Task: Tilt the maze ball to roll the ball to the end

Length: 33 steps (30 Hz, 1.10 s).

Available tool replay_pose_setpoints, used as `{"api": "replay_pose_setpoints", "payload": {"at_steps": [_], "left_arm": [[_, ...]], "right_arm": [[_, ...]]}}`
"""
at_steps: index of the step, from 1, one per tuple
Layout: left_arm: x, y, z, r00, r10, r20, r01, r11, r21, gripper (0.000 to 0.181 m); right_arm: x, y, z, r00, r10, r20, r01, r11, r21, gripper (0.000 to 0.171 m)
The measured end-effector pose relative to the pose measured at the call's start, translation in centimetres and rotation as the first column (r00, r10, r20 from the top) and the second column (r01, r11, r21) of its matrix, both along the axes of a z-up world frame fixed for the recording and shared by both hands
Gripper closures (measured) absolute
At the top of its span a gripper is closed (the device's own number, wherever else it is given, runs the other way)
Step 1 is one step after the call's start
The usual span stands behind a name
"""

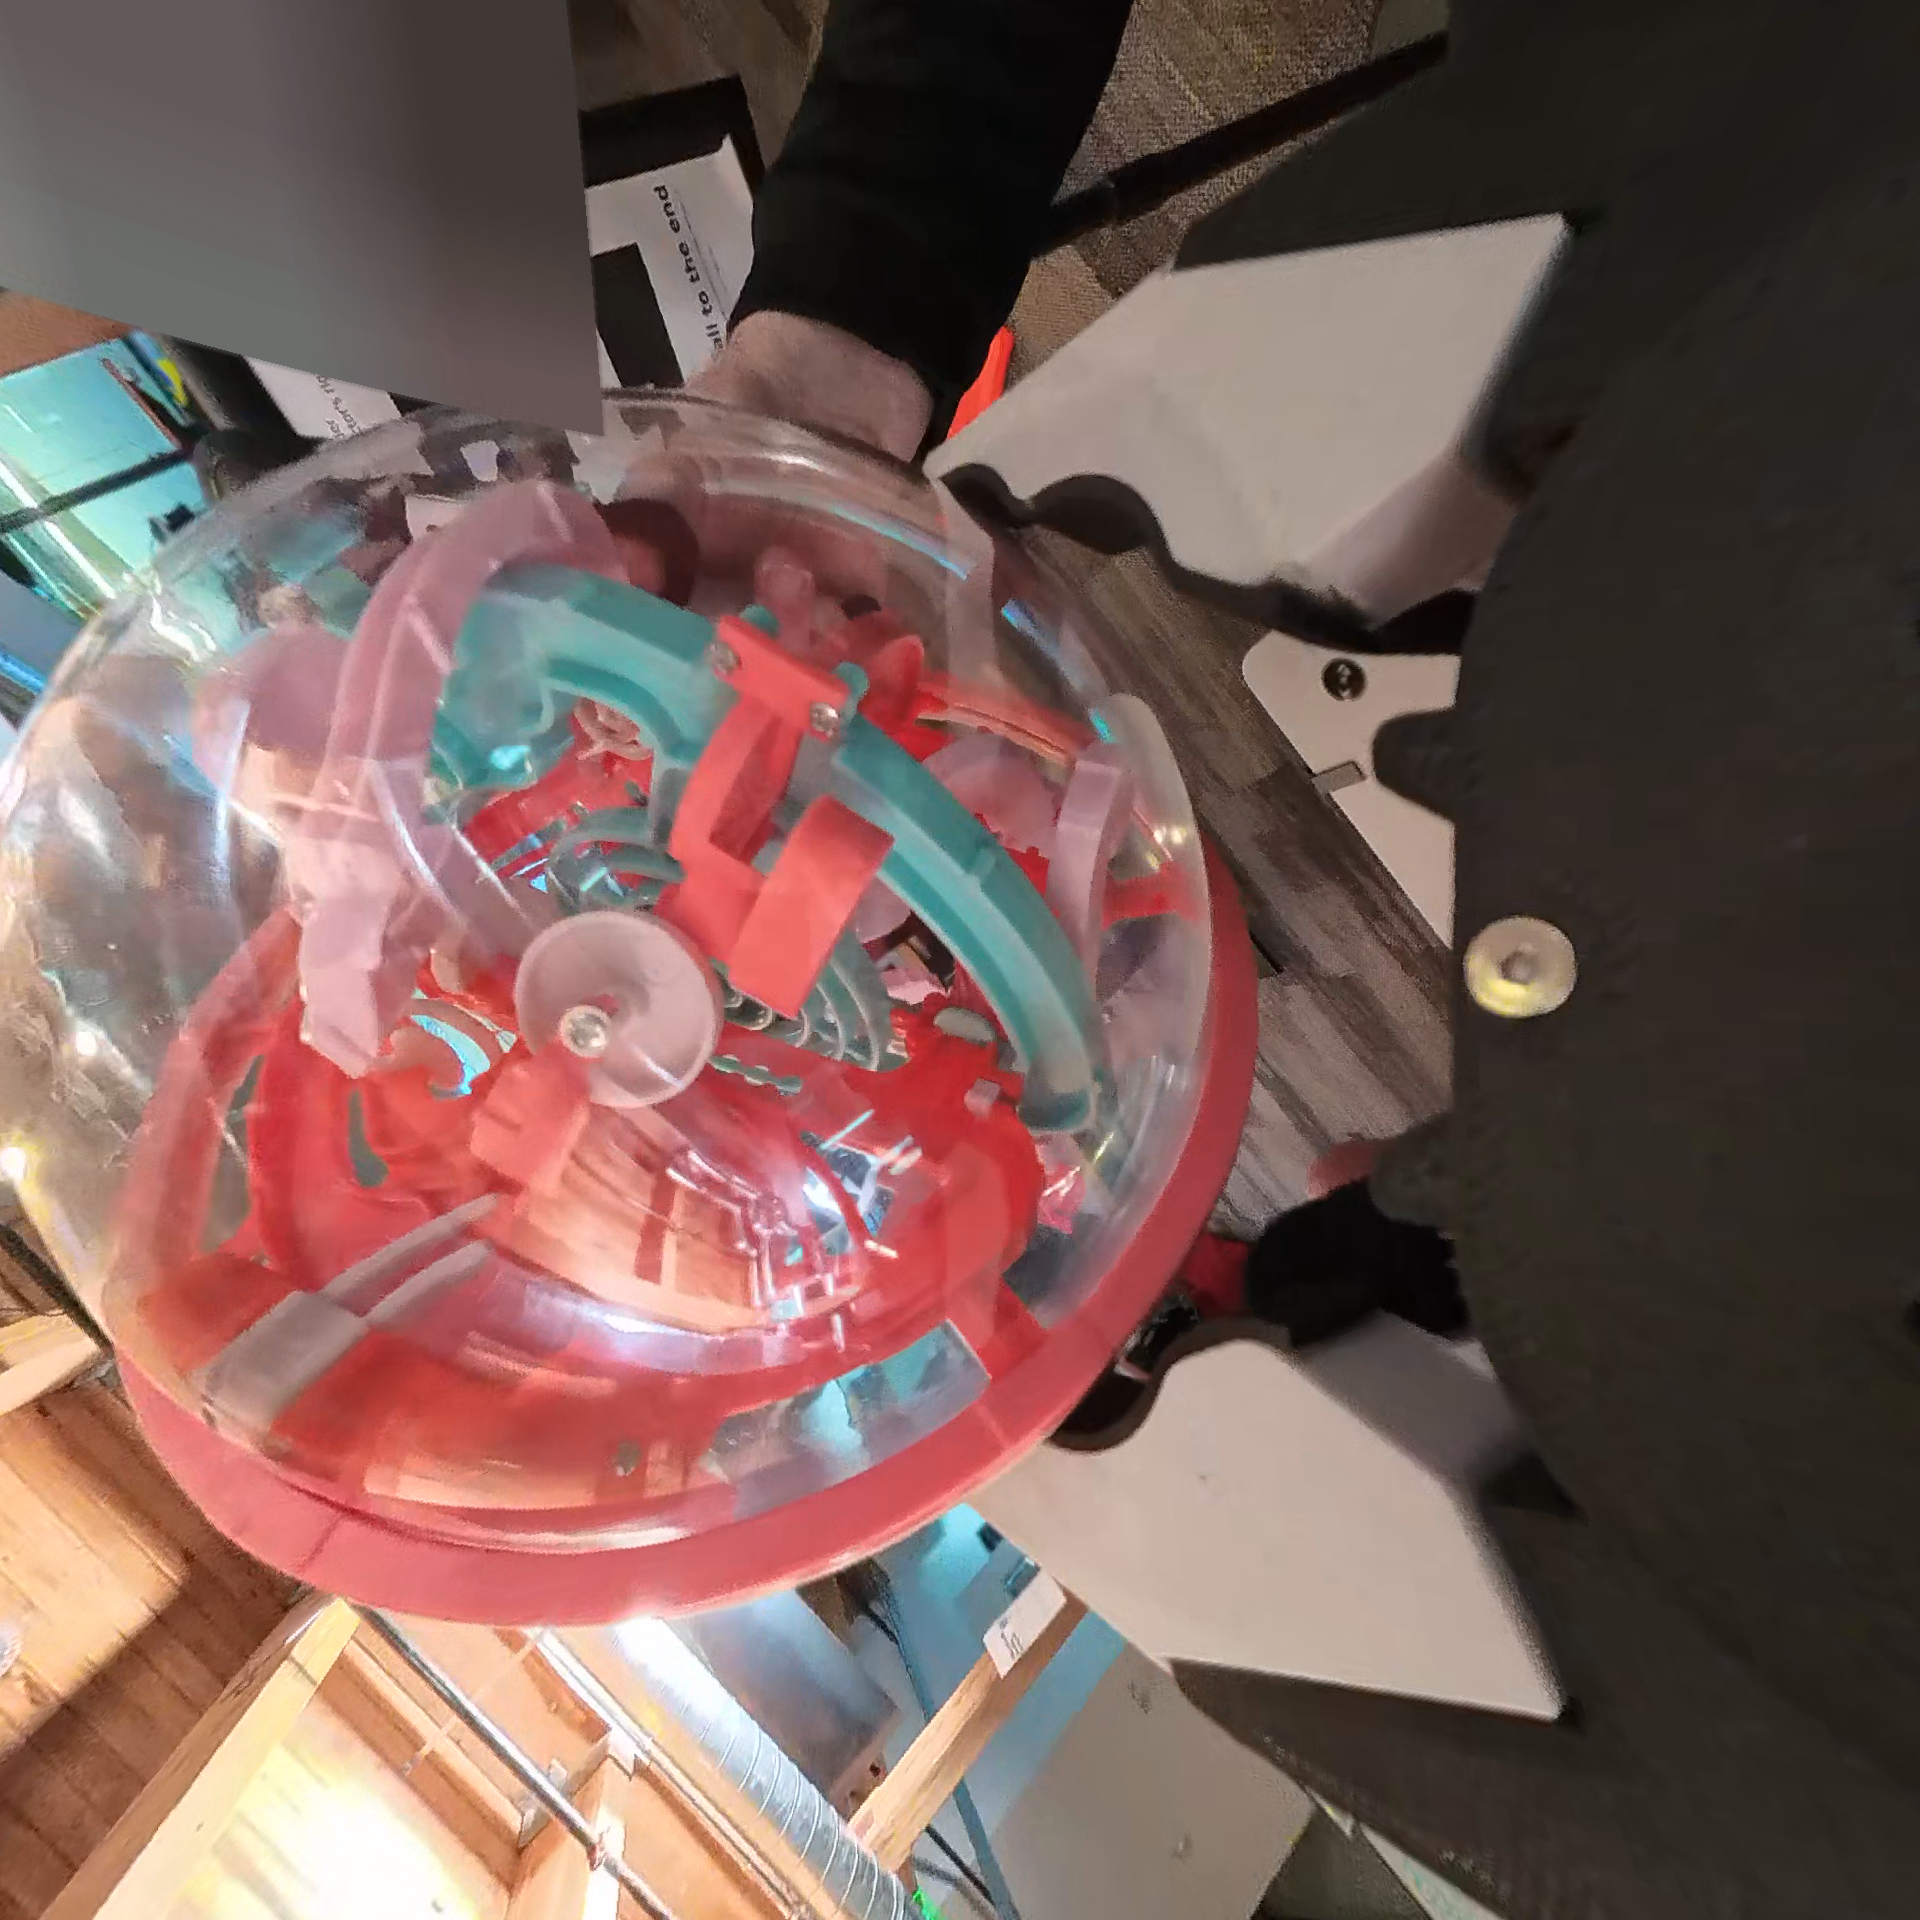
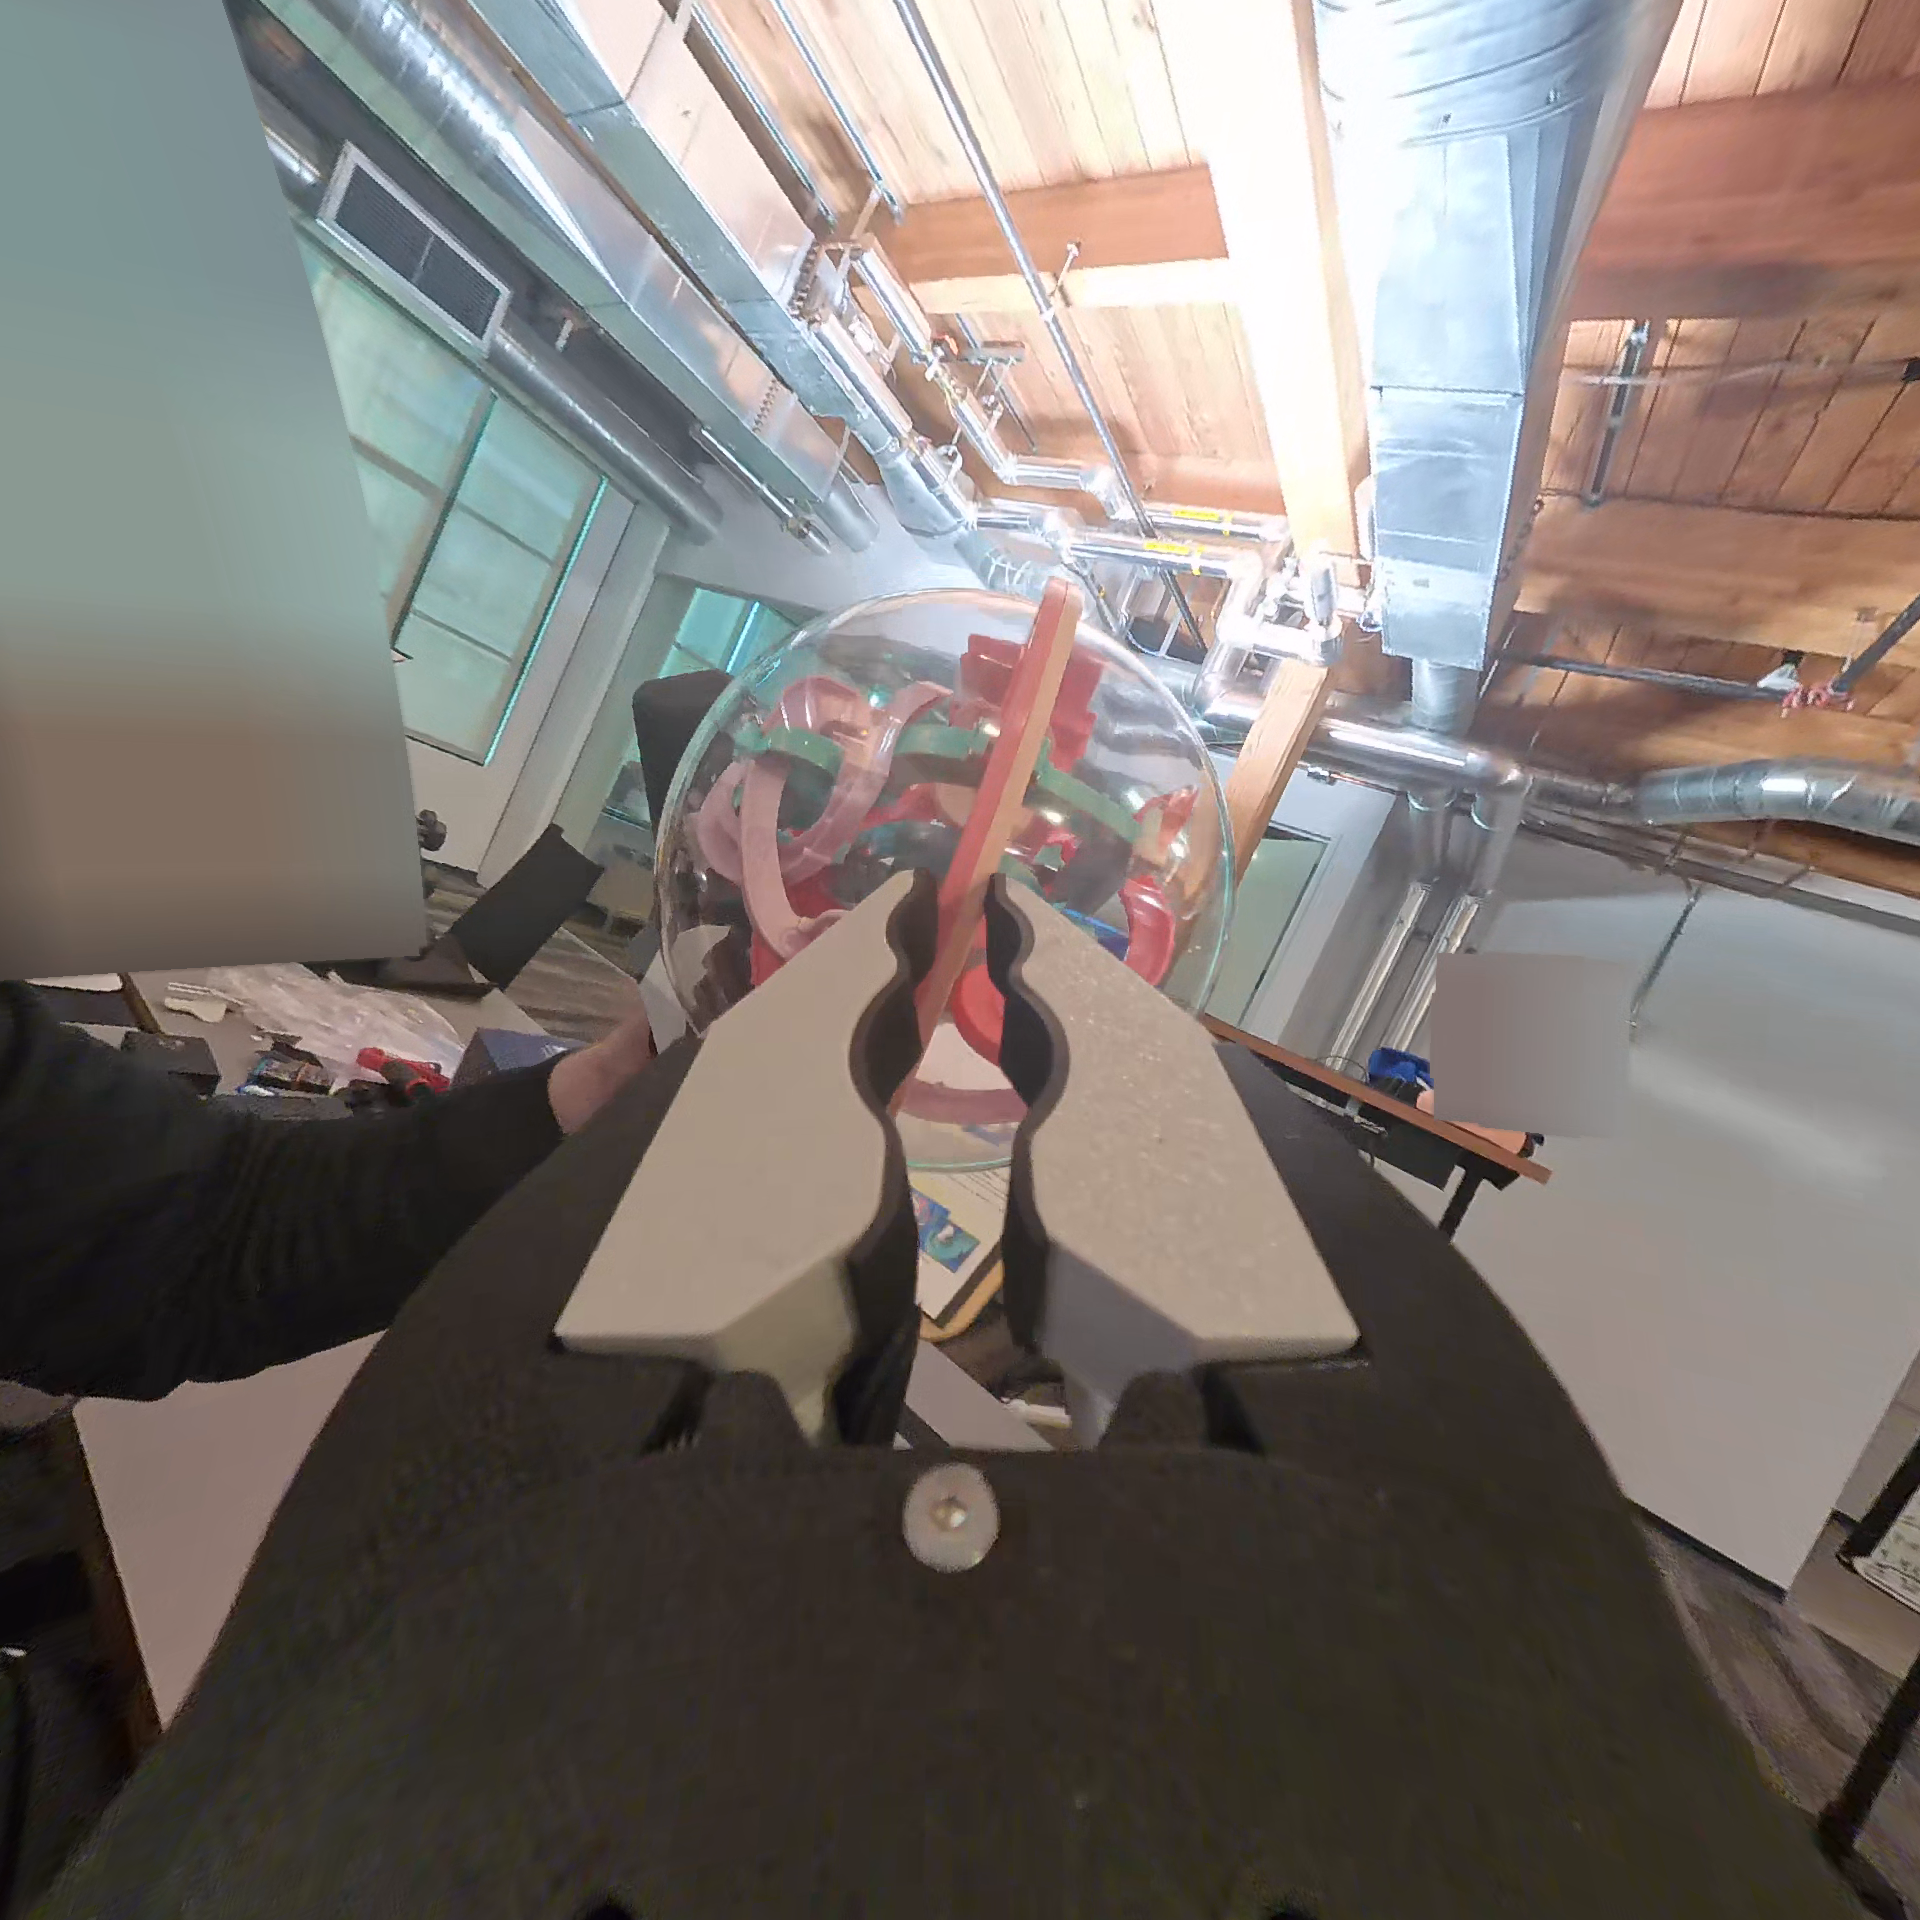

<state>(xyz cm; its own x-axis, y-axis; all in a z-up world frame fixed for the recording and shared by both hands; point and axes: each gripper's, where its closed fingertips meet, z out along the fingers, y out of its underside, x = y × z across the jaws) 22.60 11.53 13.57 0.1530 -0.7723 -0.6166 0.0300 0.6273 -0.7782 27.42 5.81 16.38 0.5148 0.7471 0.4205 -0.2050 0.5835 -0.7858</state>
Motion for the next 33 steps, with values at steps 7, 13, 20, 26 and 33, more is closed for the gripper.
{"api": "replay_pose_setpoints", "payload": {"at_steps": [7, 13, 20, 26, 33], "left_arm": [[0.6, -2.2, 2.0, 1.0, -0.009, 0.007, 0.009, 0.996, 0.09, 0.023], [3.4, 5.9, -2.3, 0.988, 0.084, -0.131, -0.099, 0.989, -0.114, 0.024], [5.1, 8.7, -11.1, 0.999, 0.0, -0.044, -0.017, 0.921, -0.389, 0.025], [4.1, 6.9, -10.0, 0.974, -0.172, 0.145, 0.217, 0.888, -0.405, 0.031], [3.6, 3.3, -7.9, 0.919, -0.306, 0.248, 0.381, 0.849, -0.365, 0.035]], "right_arm": [[0.6, -2.7, 1.7, 1.0, -0.028, 0.009, 0.027, 0.995, 0.093, 0.164], [2.5, 4.7, -0.3, 0.998, -0.02, -0.058, 0.016, 0.997, -0.071, 0.164], [-0.1, 6.7, -3.3, 0.999, 0.003, 0.044, 0.003, 0.991, -0.134, 0.164], [-0.1, 6.4, -3.5, 0.995, -0.018, 0.102, 0.033, 0.989, -0.144, 0.163], [-0.4, 3.0, -2.1, 0.995, 0.014, 0.098, -0.001, 0.991, -0.132, 0.164]]}}
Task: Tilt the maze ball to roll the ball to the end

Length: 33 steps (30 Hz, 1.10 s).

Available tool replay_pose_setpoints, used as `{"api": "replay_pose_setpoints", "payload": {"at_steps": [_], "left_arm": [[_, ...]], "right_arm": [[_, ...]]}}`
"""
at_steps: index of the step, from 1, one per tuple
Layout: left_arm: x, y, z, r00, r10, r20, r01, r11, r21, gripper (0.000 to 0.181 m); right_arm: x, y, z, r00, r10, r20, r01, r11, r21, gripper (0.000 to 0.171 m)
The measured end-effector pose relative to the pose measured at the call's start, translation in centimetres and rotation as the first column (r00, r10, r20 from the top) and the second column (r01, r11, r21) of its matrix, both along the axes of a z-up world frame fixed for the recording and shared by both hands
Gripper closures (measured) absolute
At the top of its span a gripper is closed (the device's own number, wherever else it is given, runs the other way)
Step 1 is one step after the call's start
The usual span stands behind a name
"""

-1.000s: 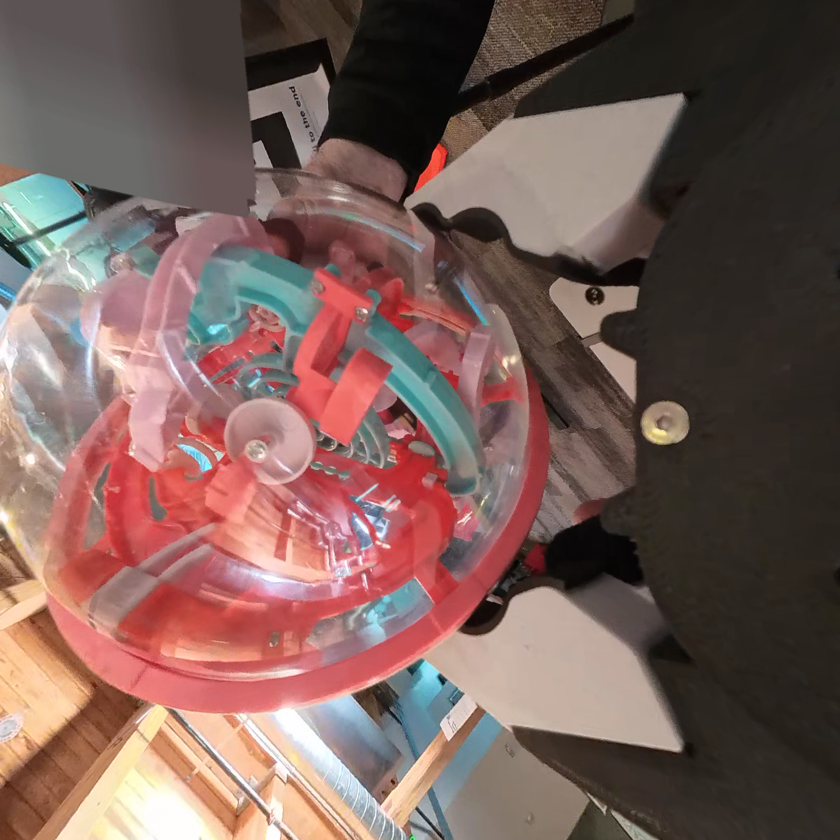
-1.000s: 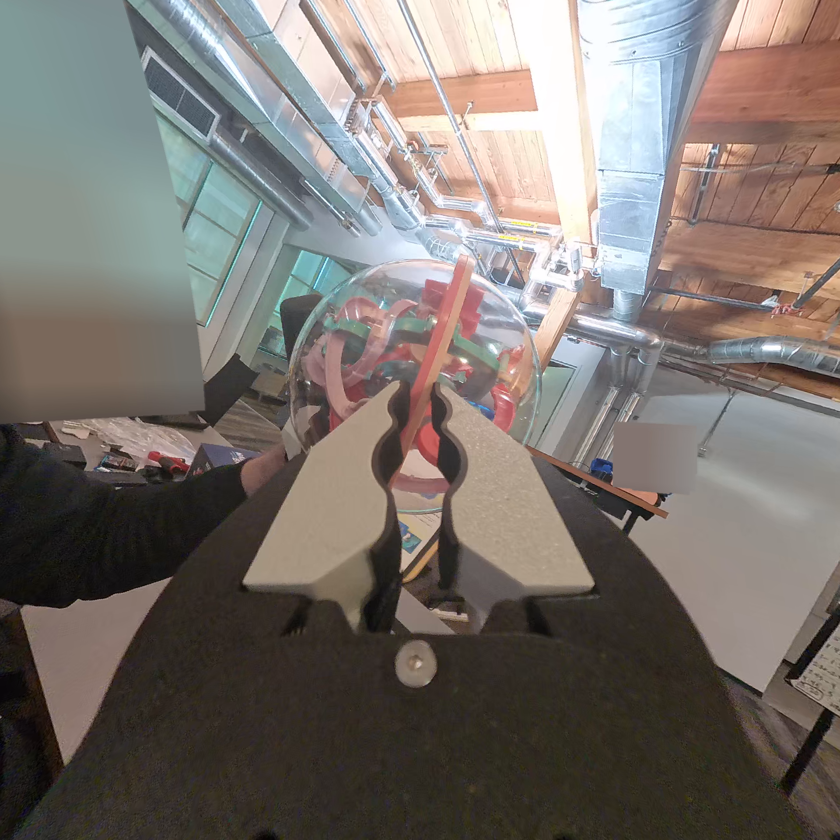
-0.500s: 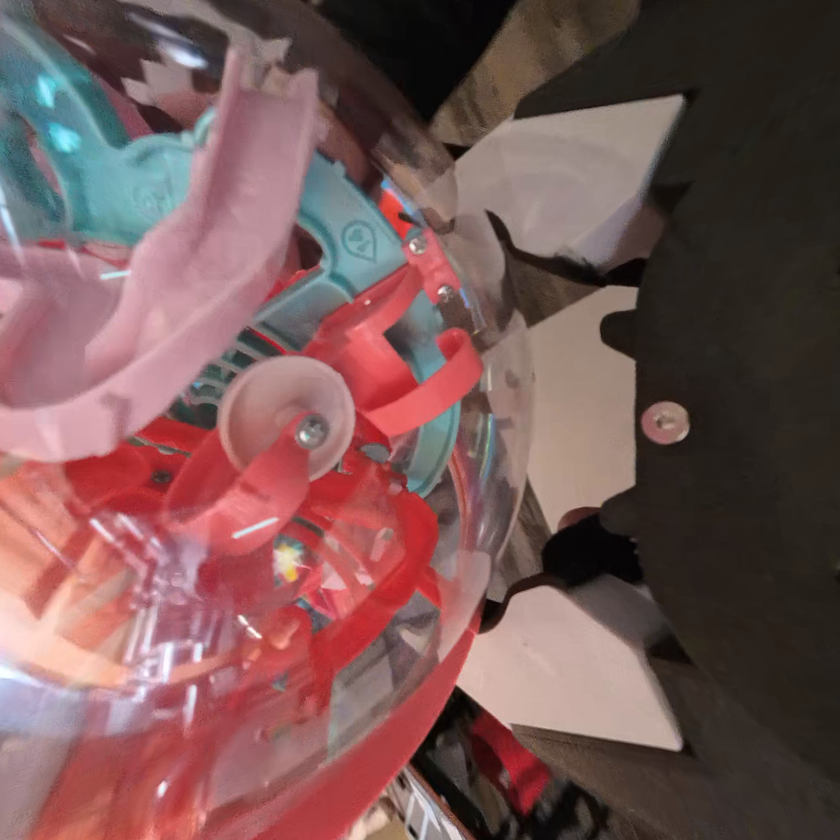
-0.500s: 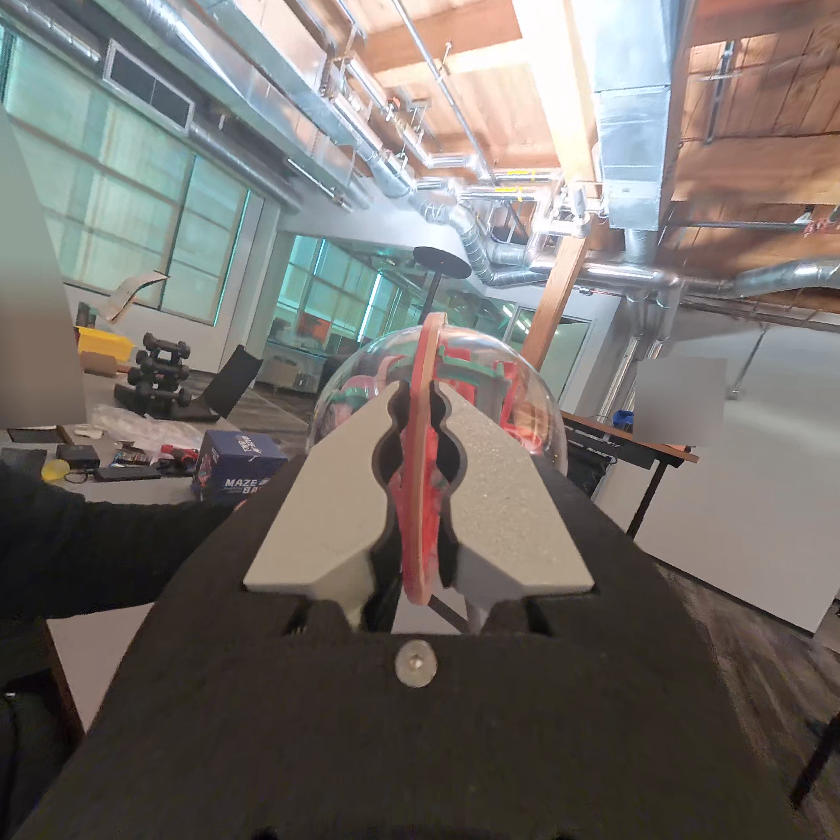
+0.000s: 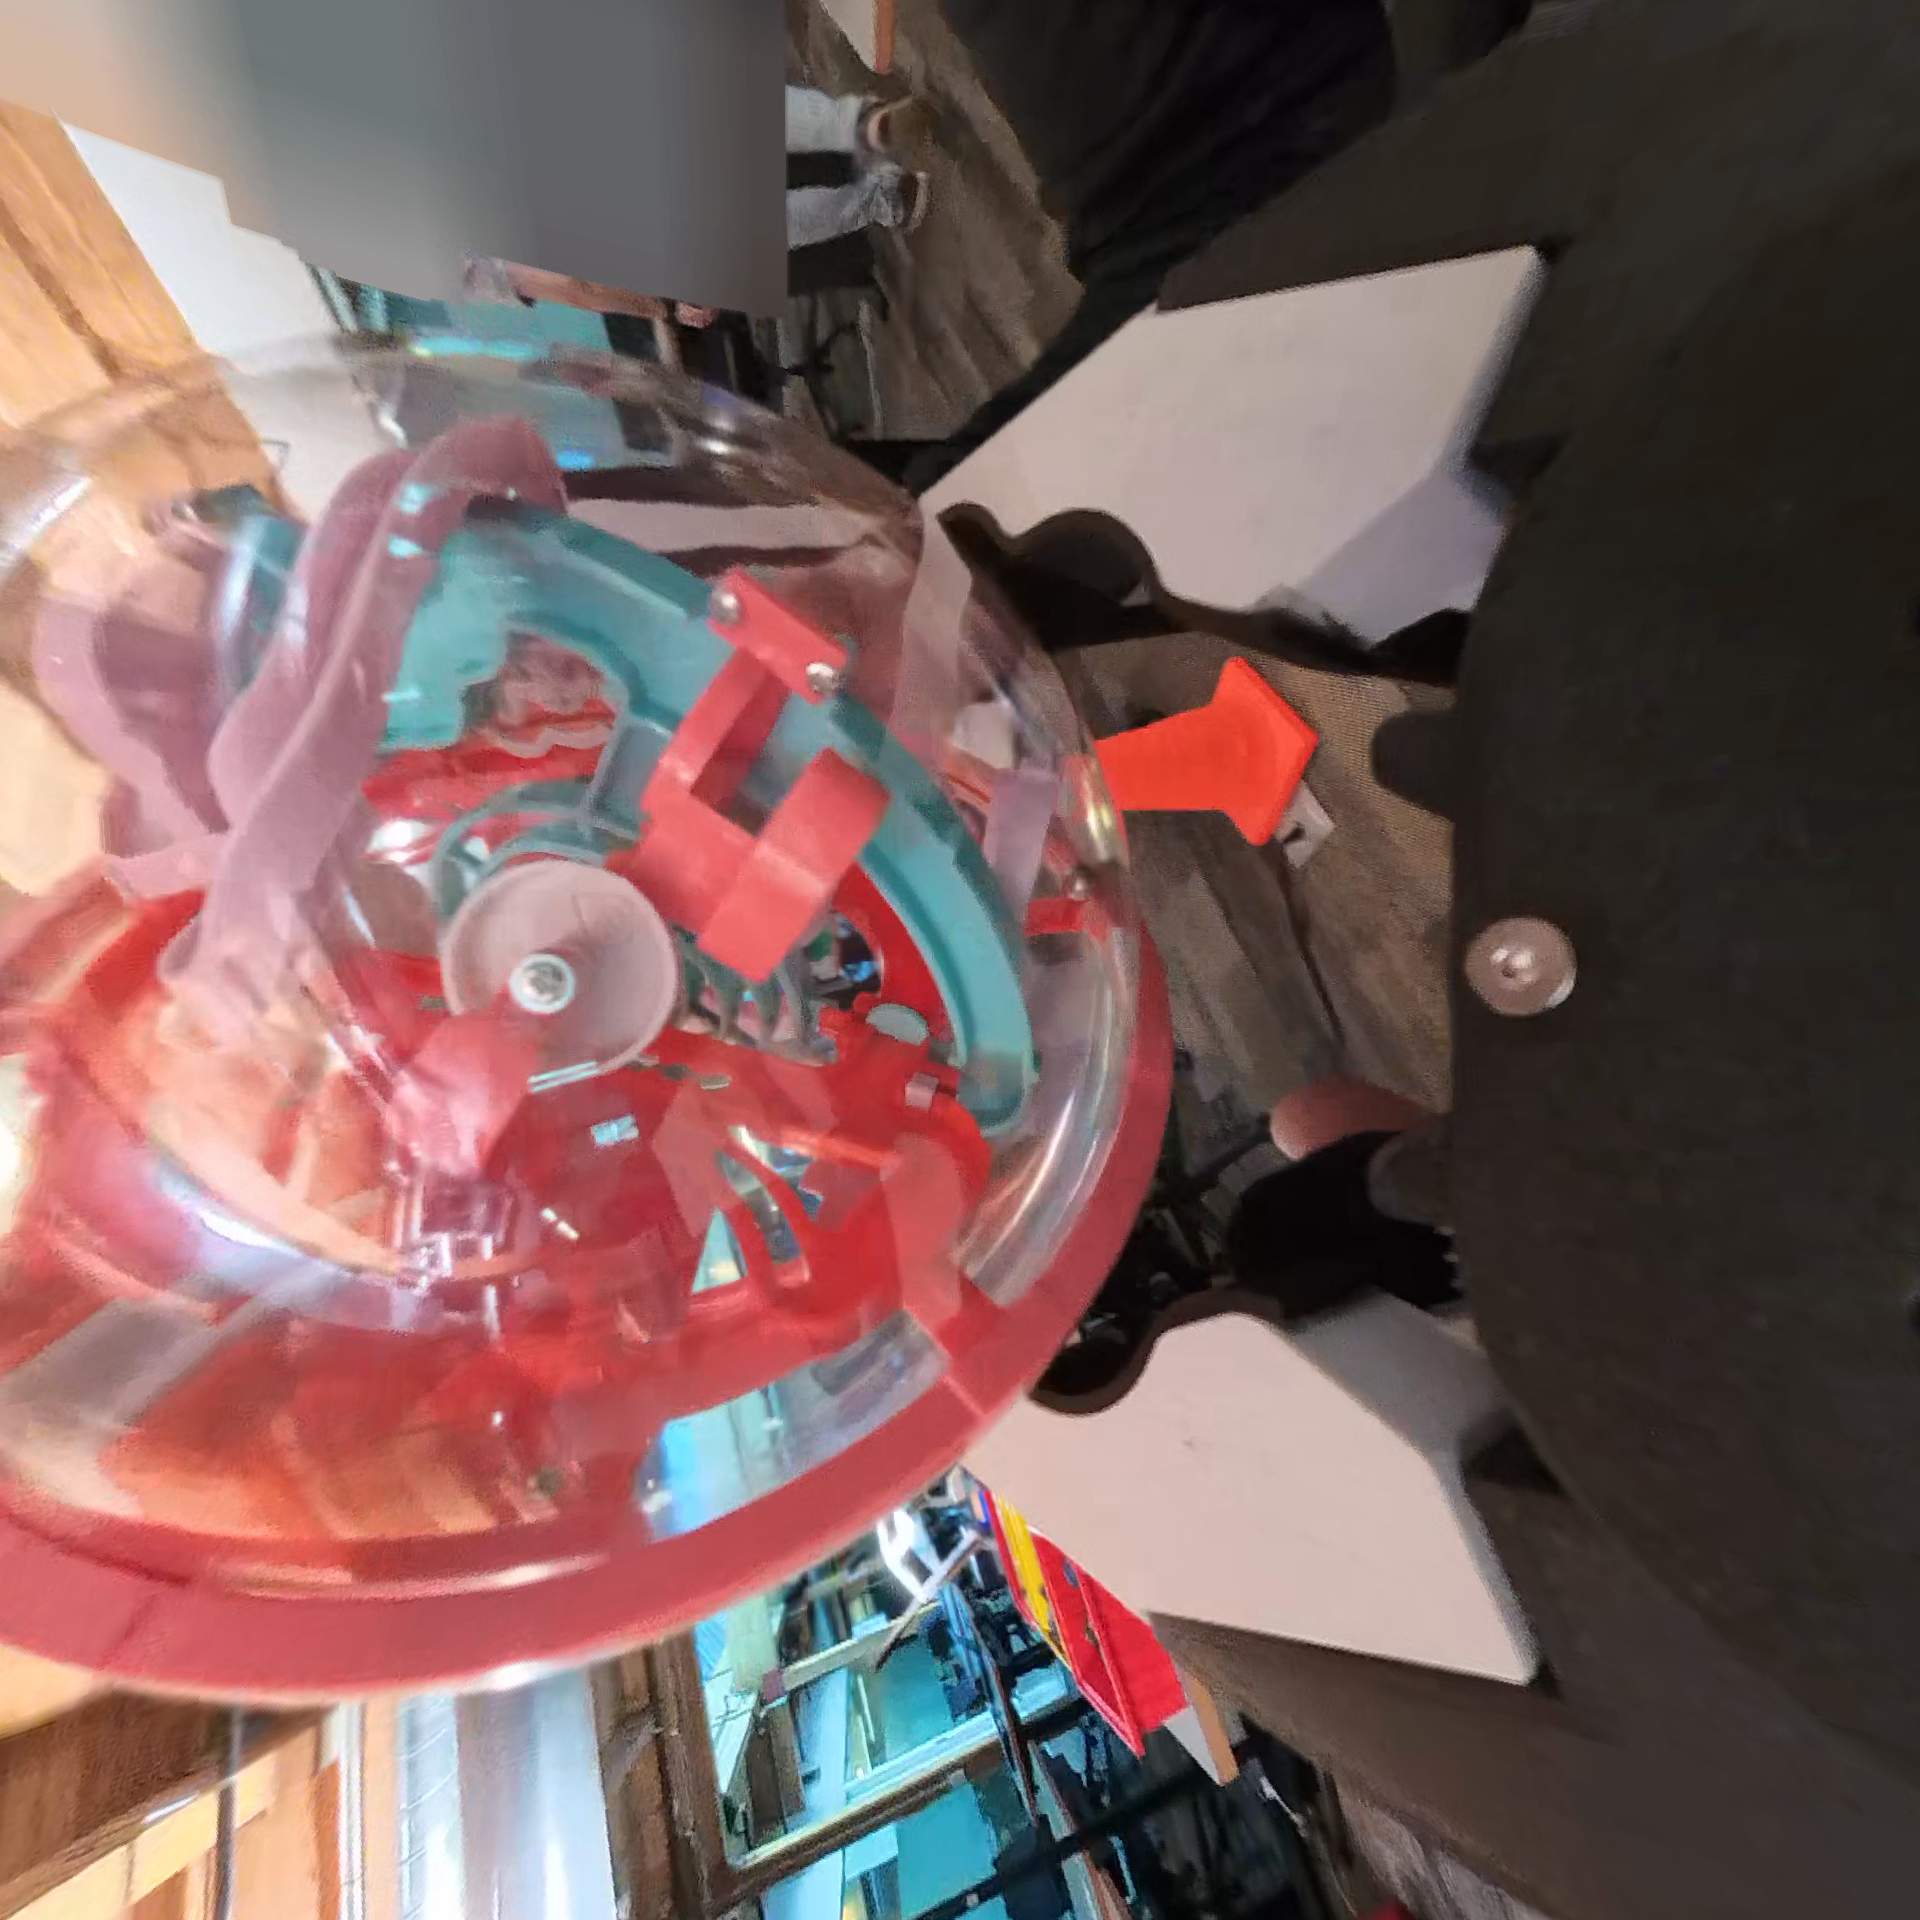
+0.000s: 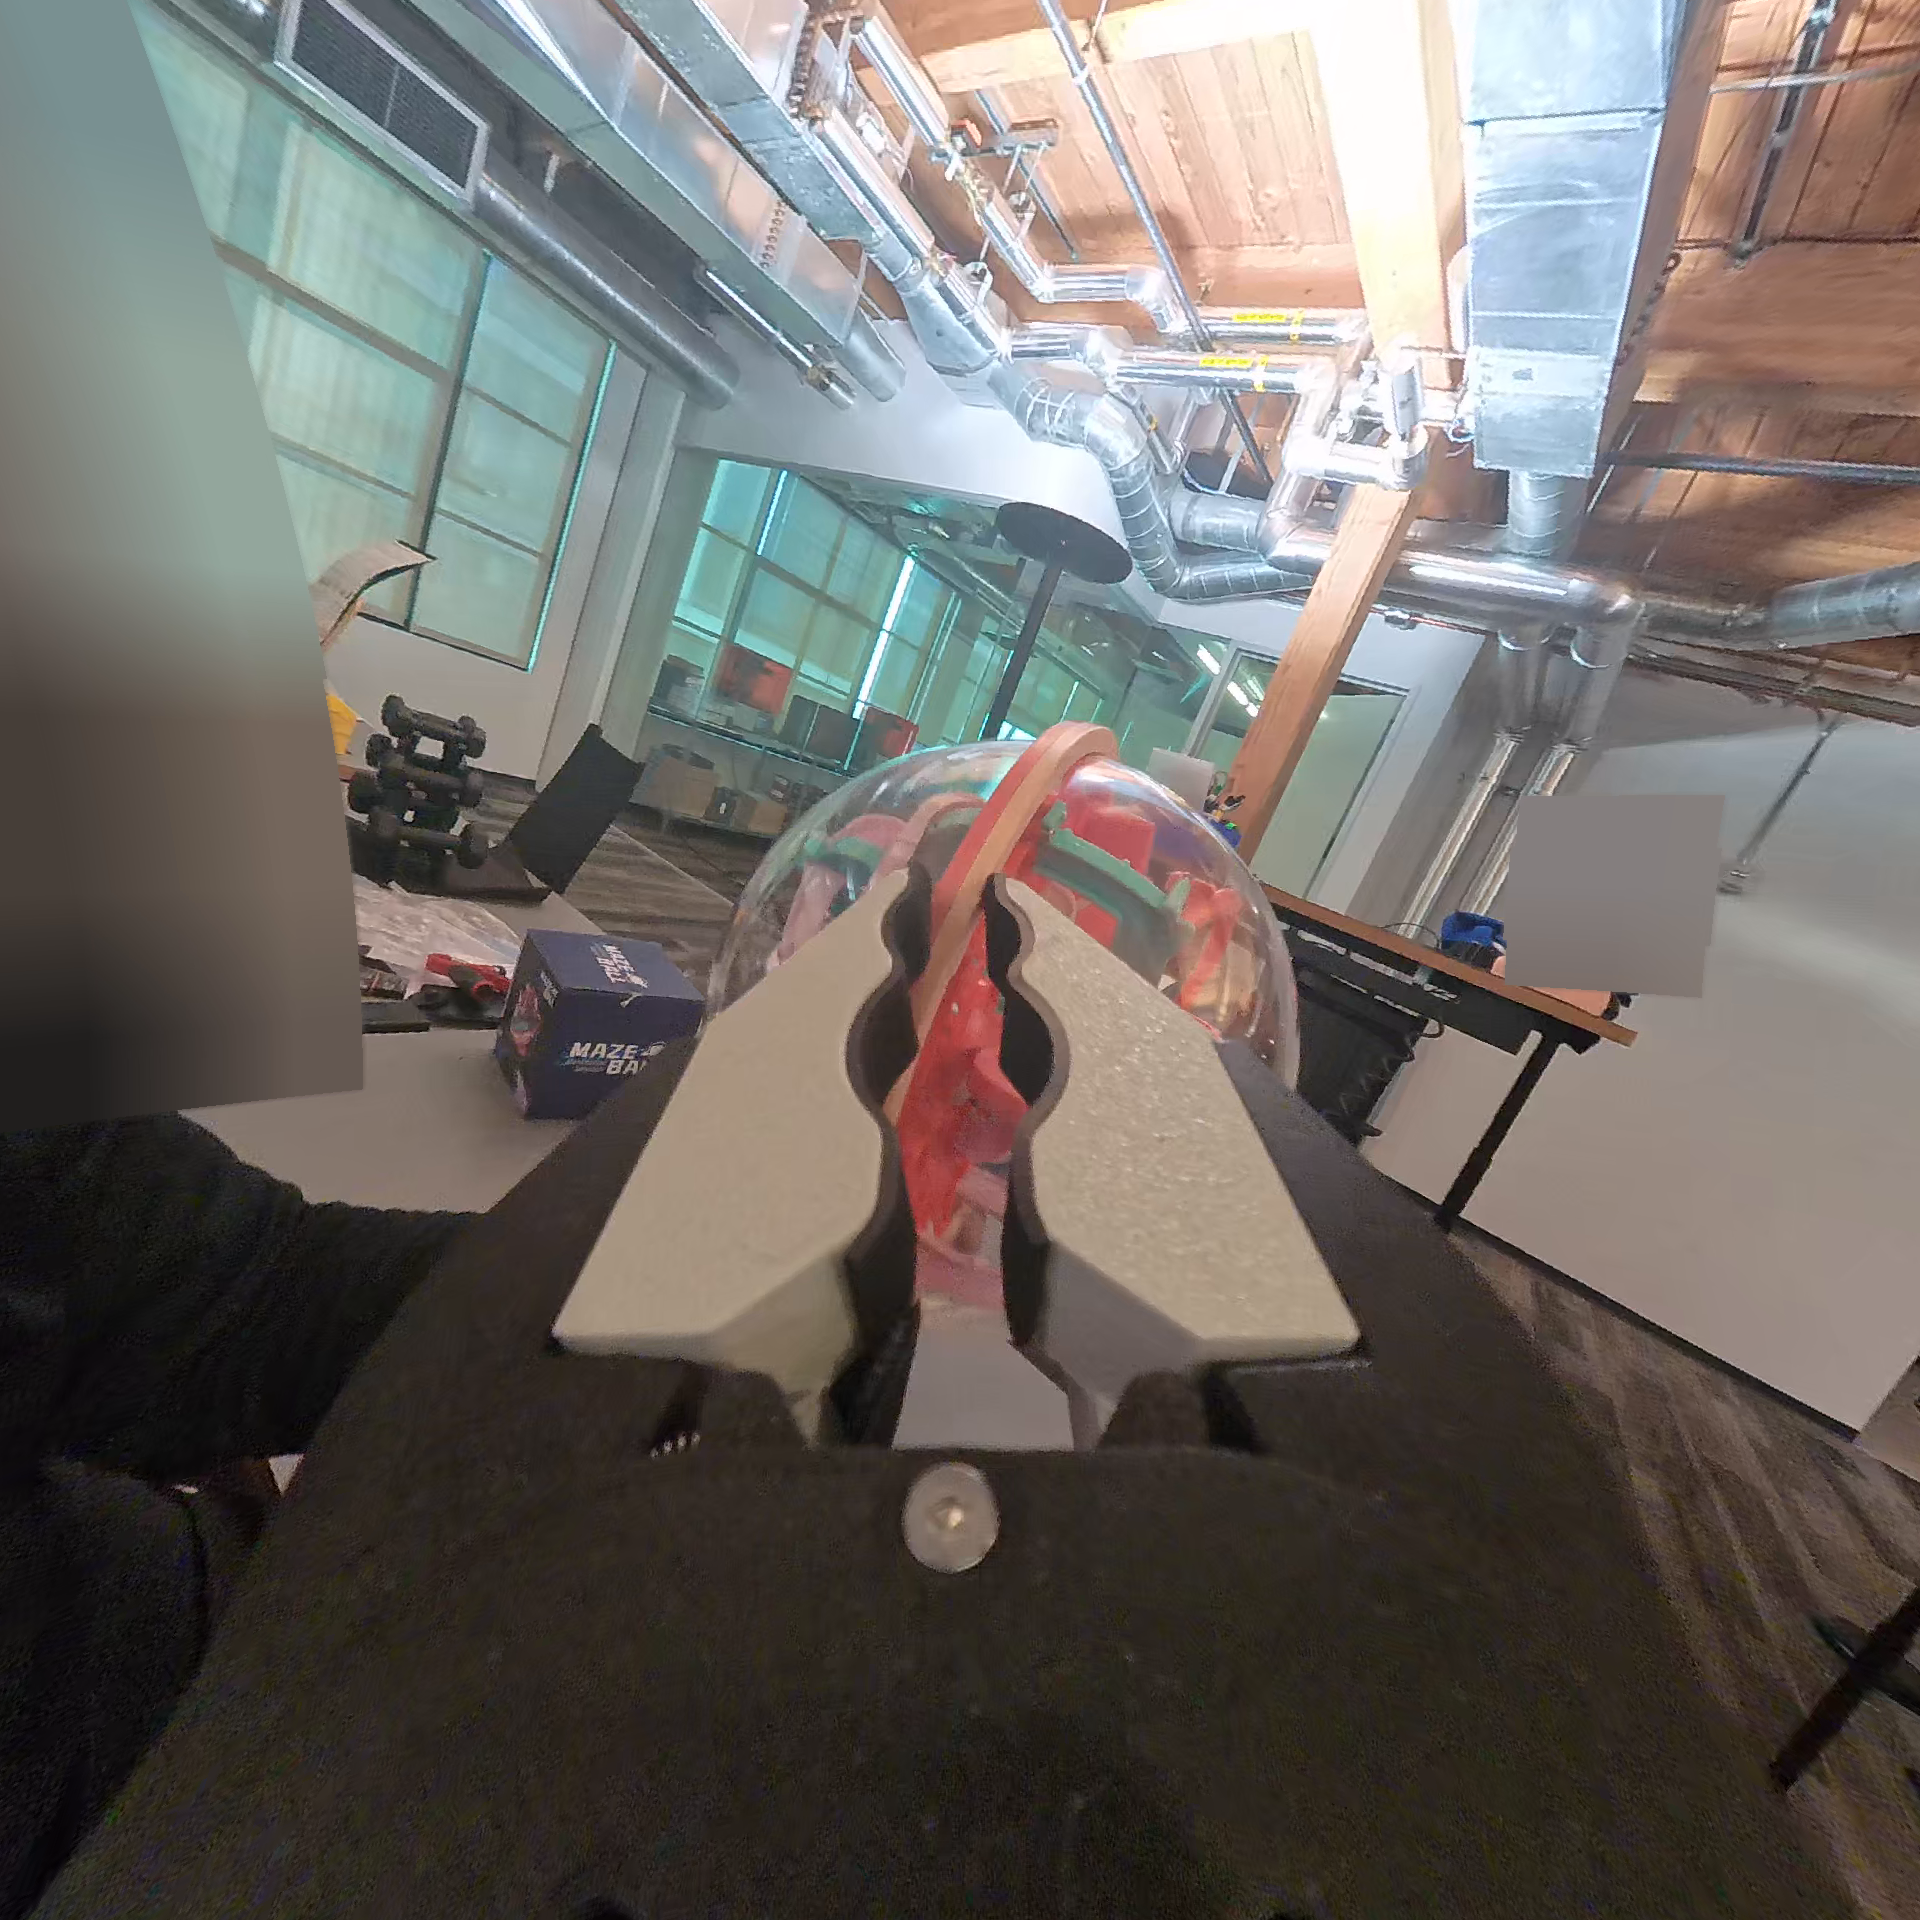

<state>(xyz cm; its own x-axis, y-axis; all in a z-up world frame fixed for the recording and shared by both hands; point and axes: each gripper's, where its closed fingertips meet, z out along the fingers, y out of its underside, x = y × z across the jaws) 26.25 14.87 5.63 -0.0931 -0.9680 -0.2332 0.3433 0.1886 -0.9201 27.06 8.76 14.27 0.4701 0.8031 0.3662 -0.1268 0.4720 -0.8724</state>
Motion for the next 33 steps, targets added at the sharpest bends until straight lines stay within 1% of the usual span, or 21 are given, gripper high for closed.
{"api": "replay_pose_setpoints", "payload": {"at_steps": [3, 8, 12, 13, 14, 16, 17, 19, 20, 22, 24, 25, 26, 28, 29, 30, 31, 32, 33], "left_arm": [[-1.5, -0.7, 1.7, 0.997, 0.001, 0.075, 0.001, 1.0, -0.02, 0.038], [-3.7, -2.3, 4.2, 0.982, -0.044, 0.185, 0.05, 0.998, -0.029, 0.041], [-5.0, -3.4, 5.8, 0.959, -0.087, 0.27, 0.111, 0.991, -0.076, 0.043], [-5.4, -3.6, 6.2, 0.95, -0.099, 0.295, 0.132, 0.987, -0.093, 0.043], [-5.8, -3.8, 6.7, 0.939, -0.115, 0.324, 0.156, 0.982, -0.106, 0.043], [-7.2, -4.9, 7.7, 0.893, -0.218, 0.394, 0.286, 0.95, -0.123, 0.044], [-7.2, -5.2, 8.0, 0.893, -0.208, 0.398, 0.274, 0.955, -0.116, 0.045], [-7.2, -4.7, 8.3, 0.909, -0.103, 0.403, 0.165, 0.979, -0.121, 0.044], [-7.1, -4.6, 8.1, 0.918, -0.102, 0.382, 0.166, 0.977, -0.137, 0.044], [-7.3, -4.4, 7.7, 0.911, -0.114, 0.396, 0.193, 0.967, -0.166, 0.044], [-7.2, -3.7, 7.0, 0.911, -0.094, 0.402, 0.192, 0.958, -0.212, 0.044], [-7.4, -3.3, 6.8, 0.905, -0.085, 0.418, 0.195, 0.954, -0.229, 0.044], [-7.6, -2.9, 6.4, 0.901, -0.075, 0.427, 0.194, 0.951, -0.242, 0.044], [-7.9, -2.1, 5.8, 0.892, -0.078, 0.446, 0.211, 0.943, -0.257, 0.044], [-7.9, -1.9, 5.5, 0.893, -0.08, 0.443, 0.211, 0.943, -0.255, 0.046], [-7.6, -1.9, 5.0, 0.906, -0.071, 0.418, 0.187, 0.952, -0.244, 0.057], [-7.5, -1.9, 4.7, 0.91, -0.064, 0.41, 0.168, 0.96, -0.222, 0.075], [-7.9, -2.1, 4.7, 0.9, -0.082, 0.428, 0.186, 0.96, -0.209, 0.104], [-8.2, -1.4, 4.5, 0.895, -0.056, 0.443, 0.173, 0.958, -0.229, 0.112]], "right_arm": [[0.6, -0.2, 0.3, 1.0, 0.01, -0.029, -0.01, 1.0, -0.011, 0.163], [0.2, -1.5, 0.8, 0.996, 0.059, -0.069, -0.059, 0.998, 0.008, 0.163], [0.0, -2.4, 1.0, 0.988, 0.103, -0.112, -0.101, 0.995, 0.022, 0.164], [0.0, -2.5, 1.0, 0.985, 0.109, -0.13, -0.107, 0.994, 0.023, 0.165], [0.2, -2.4, 1.1, 0.982, 0.103, -0.157, -0.1, 0.995, 0.026, 0.171], [0.3, -2.1, 0.8, 0.98, 0.102, -0.173, -0.1, 0.995, 0.022, 0.171], [-0.1, -2.2, 0.5, 0.979, 0.112, -0.17, -0.111, 0.994, 0.02, 0.171], [-0.3, -2.4, 0.4, 0.98, 0.09, -0.18, -0.088, 0.996, 0.017, 0.171], [-0.5, -2.4, 0.4, 0.979, 0.079, -0.19, -0.078, 0.997, 0.013, 0.171], [-0.7, -2.3, 0.5, 0.976, 0.065, -0.208, -0.067, 0.998, -0.002, 0.171], [-0.4, -1.6, 0.5, 0.971, 0.053, -0.232, -0.063, 0.997, -0.038, 0.171], [-0.1, -1.5, 0.6, 0.962, 0.071, -0.263, -0.087, 0.995, -0.051, 0.165], [0.1, -1.2, 0.5, 0.957, 0.08, -0.28, -0.105, 0.991, -0.078, 0.152], [0.3, 0.4, -0.1, 0.954, 0.055, -0.293, -0.104, 0.983, -0.154, 0.124], [0.0, 1.1, -0.6, 0.954, 0.066, -0.293, -0.126, 0.973, -0.193, 0.104], [-0.6, 1.6, -1.1, 0.956, 0.094, -0.279, -0.164, 0.957, -0.24, 0.087], [-1.1, 2.1, -1.6, 0.96, 0.096, -0.263, -0.17, 0.947, -0.272, 0.072], [-1.2, 2.7, -2.2, 0.965, 0.083, -0.248, -0.154, 0.946, -0.285, 0.067], [-1.0, 3.4, -2.9, 0.96, 0.1, -0.261, -0.181, 0.934, -0.307, 0.071]]}}
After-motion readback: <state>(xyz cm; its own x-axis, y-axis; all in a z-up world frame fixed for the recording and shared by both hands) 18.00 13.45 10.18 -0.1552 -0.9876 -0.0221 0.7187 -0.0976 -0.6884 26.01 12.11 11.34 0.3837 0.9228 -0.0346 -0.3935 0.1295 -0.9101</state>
